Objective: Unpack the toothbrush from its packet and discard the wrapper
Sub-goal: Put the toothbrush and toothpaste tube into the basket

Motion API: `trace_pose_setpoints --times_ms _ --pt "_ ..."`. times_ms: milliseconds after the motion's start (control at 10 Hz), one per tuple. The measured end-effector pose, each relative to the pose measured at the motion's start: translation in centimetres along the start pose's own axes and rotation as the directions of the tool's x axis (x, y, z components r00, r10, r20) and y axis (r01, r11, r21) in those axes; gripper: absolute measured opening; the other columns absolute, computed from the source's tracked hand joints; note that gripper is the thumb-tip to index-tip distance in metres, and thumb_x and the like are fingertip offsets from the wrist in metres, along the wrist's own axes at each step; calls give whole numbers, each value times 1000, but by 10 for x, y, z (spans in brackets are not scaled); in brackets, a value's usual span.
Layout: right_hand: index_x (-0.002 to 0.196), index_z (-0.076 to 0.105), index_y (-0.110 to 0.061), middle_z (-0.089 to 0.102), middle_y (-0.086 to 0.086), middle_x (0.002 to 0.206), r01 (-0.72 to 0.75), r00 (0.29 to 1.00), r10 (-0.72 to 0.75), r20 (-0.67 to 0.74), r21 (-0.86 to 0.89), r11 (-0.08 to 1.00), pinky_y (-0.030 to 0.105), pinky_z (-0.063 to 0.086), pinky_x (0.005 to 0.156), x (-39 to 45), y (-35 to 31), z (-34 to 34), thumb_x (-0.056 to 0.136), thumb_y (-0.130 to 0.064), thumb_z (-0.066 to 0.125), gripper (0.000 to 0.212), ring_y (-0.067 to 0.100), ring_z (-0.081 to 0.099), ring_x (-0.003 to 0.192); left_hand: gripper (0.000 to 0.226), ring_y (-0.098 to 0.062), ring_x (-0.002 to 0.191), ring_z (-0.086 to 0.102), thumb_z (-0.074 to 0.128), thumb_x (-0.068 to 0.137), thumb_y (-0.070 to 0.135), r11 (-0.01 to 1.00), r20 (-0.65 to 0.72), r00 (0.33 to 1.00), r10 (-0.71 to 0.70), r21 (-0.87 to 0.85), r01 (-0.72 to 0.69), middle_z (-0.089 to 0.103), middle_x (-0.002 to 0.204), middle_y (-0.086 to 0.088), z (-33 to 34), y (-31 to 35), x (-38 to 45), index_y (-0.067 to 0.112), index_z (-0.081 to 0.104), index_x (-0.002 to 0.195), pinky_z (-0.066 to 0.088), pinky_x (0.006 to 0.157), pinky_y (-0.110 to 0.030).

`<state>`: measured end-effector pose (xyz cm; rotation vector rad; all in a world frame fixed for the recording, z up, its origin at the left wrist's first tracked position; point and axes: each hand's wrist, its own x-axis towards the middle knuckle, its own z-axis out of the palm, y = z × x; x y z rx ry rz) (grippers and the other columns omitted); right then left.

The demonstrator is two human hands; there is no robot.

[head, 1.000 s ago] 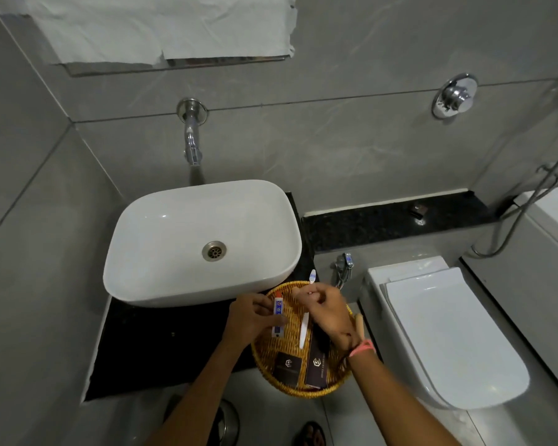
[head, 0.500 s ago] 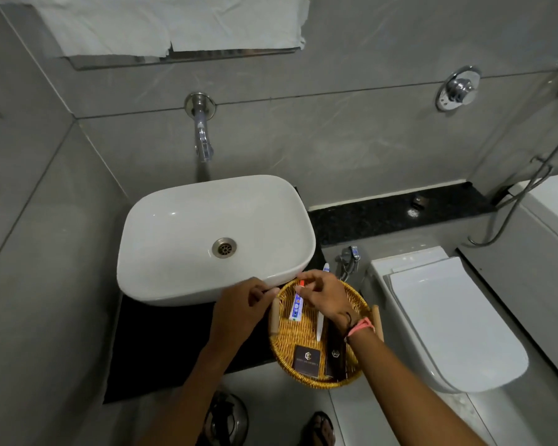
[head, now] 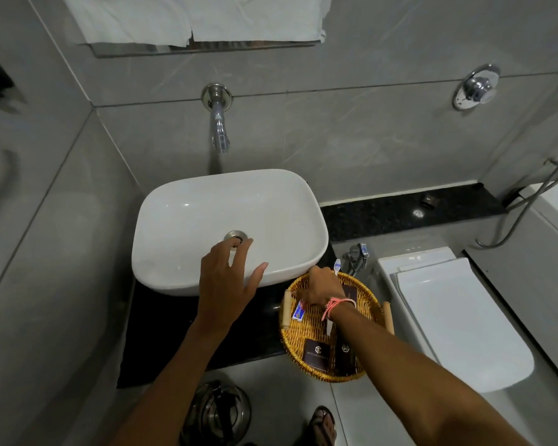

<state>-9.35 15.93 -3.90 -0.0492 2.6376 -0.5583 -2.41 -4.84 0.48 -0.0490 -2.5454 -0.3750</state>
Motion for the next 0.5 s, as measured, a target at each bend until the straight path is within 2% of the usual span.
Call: trace_pose_setpoints --times_ms 100,200,300,400,500 --pt "115 62 -6 68 15 118 -2 1000 2 -2 -30 1000 46 58 95 -1 3 9 79 -44 81 55 32 66 109 60 -35 121 64 65 90 54 998 8 1000 6 57 -6 66 134 -20 5 -2 0 12 61 133 57 97 -47" --pt "107 64 -8 70 13 111 -3 999 3 -50 -19 1000 45 59 91 -1 7 14 79 -45 81 49 29 68 102 70 -39 136 55 56 91 62 991 43 999 7 130 -13 55 150 -21 9 -5 0 17 48 145 50 107 -54" --pt "110 62 -9 69 13 112 -3 998 2 -61 -2 1000 47 59 94 -9 8 10 82 -46 77 48 30 67 104 78 -40 148 41 45 92 69 974 92 996 2 224 -22 41 162 -22 10 -4 0 21 40 153 39 116 -59" --pt "124 56 -12 66 12 124 51 991 -57 -120 -56 997 47 57 97 -24 10 -5 88 -48 69 53 30 64 115 84 -41 152 34 43 91 72 956 152 987 45 281 -87 34 165 -22 9 -6 -2 22 35 157 31 119 -63" --pt "138 49 -18 57 7 136 132 974 -143 -175 -69 989 41 53 104 -61 11 -18 91 -54 61 60 25 56 126 87 -40 154 31 43 90 74 963 150 988 35 260 -73 30 166 -21 5 3 6 22 31 159 28 119 -65"
